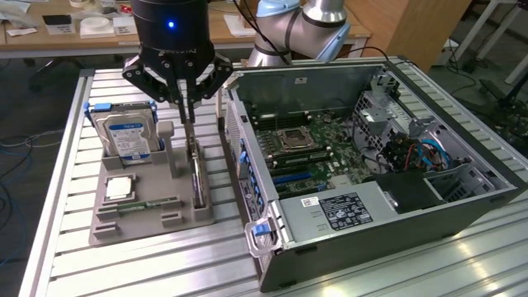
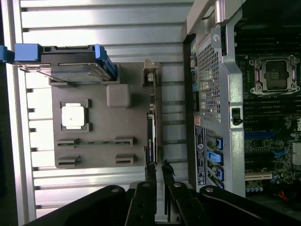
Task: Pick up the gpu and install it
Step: 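Pick up the gpu and move the gpu toward the slot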
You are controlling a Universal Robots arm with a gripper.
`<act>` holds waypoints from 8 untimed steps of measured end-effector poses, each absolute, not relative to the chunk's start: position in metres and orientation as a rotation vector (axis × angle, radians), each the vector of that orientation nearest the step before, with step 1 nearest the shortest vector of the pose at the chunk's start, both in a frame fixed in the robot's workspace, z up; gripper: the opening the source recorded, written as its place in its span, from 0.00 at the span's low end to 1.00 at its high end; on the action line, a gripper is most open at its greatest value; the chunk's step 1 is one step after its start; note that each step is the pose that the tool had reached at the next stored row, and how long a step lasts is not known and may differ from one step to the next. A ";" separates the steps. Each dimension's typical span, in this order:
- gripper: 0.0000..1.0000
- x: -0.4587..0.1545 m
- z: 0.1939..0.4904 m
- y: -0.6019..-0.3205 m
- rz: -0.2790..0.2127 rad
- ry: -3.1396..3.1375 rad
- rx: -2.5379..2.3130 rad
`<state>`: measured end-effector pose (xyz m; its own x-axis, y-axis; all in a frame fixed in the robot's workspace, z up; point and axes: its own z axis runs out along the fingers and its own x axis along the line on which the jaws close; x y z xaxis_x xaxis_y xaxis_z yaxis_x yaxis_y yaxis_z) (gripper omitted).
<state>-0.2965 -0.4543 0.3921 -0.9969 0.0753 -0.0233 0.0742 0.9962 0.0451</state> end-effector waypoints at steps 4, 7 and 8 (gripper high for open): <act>0.29 -0.296 0.392 -0.454 0.069 3.114 0.117; 0.41 -0.296 0.392 -0.454 0.069 3.114 0.117; 0.47 -0.296 0.392 -0.454 0.069 3.114 0.117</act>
<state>-0.2965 -0.4543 0.3922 -0.9969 0.0753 -0.0233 0.0742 0.9962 0.0451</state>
